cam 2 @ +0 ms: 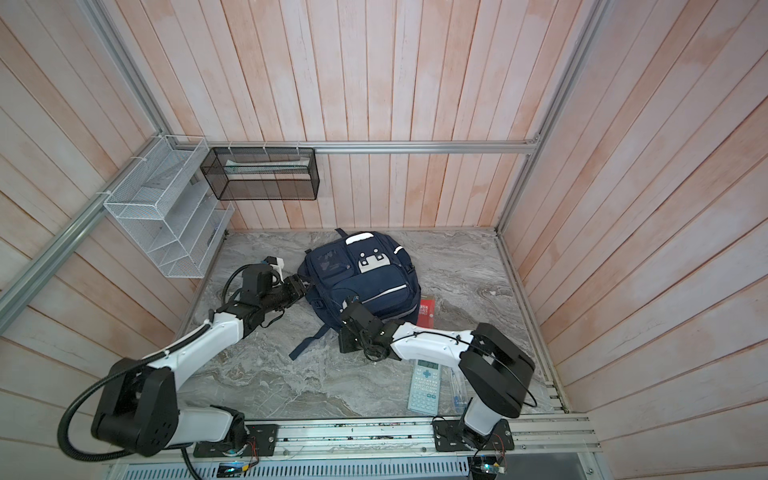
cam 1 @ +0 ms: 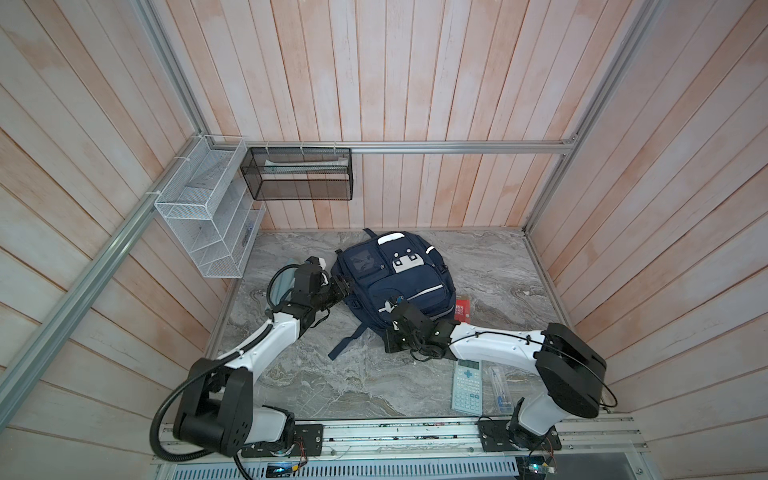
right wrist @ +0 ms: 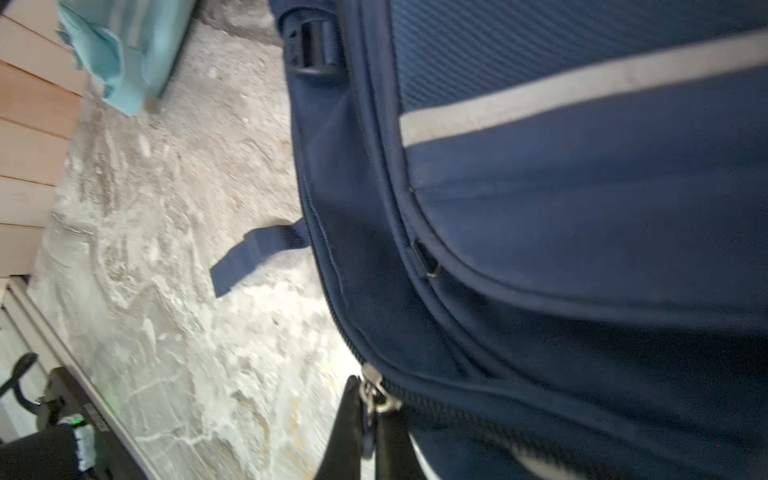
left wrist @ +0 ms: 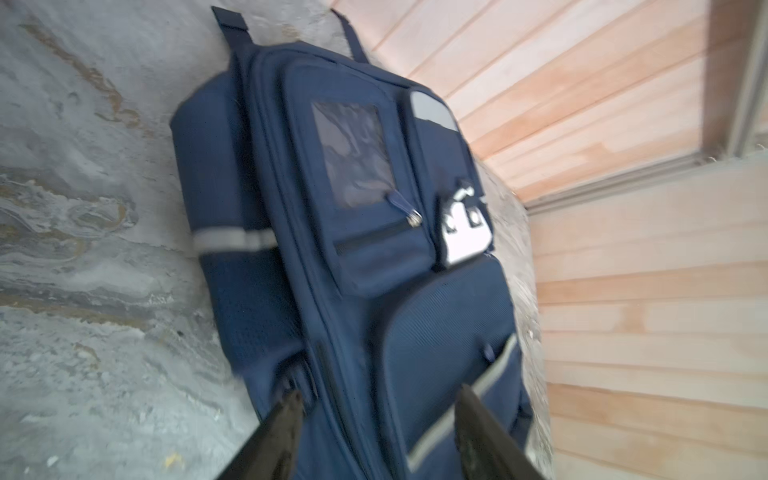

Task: Pack the student bag
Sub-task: 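Pull the zipper with the right gripper while the left gripper holds the bag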

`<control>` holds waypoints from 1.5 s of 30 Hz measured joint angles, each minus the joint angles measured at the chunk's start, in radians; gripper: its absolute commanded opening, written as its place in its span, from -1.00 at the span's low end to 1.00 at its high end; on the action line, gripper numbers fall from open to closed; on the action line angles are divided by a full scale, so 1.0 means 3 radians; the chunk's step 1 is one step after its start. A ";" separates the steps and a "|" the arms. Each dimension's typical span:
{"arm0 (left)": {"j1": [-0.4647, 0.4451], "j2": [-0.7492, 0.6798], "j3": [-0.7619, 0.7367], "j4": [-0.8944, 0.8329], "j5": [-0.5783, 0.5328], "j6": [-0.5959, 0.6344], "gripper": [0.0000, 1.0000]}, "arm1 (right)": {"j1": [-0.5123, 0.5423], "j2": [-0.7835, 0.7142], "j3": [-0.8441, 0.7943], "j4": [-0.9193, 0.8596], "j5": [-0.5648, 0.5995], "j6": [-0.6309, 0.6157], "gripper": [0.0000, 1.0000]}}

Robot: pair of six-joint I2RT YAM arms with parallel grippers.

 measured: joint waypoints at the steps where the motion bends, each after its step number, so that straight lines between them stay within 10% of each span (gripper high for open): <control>1: -0.0036 -0.0159 -0.0137 0.0028 0.0019 -0.0060 0.50 | 0.0004 0.0107 0.0132 0.0028 -0.0047 -0.0013 -1.00; 9: -0.0221 -0.0088 -0.0946 0.0565 0.0252 -0.0732 0.69 | 0.0069 0.0304 0.0352 0.0168 -0.0193 -0.0131 -1.00; 11: -0.0238 0.0136 -0.0886 0.0738 0.0275 -0.0833 0.26 | 0.0092 0.0303 0.0324 0.0195 -0.0195 -0.0145 -1.00; 14: -0.0287 0.0446 -0.0716 0.0942 0.0322 -0.0895 -1.00 | 0.0121 0.0298 0.0268 0.0242 -0.0223 -0.0154 -1.00; 34: 0.0304 0.0446 -0.0079 -0.0039 0.0823 -0.0245 -1.00 | -0.0992 -0.1128 -0.1148 -0.0031 -0.0150 -0.0300 -1.00; 40: 0.0426 0.0576 0.0197 -0.0165 0.0495 -0.0023 0.30 | -0.0587 -0.0849 -0.0814 -0.0081 -0.0159 -0.0186 -1.00; 45: 0.0393 -0.0402 -0.0079 -0.0303 0.0292 -0.0027 0.49 | -0.0228 -0.0327 -0.0186 -0.0083 -0.0144 -0.0023 -1.00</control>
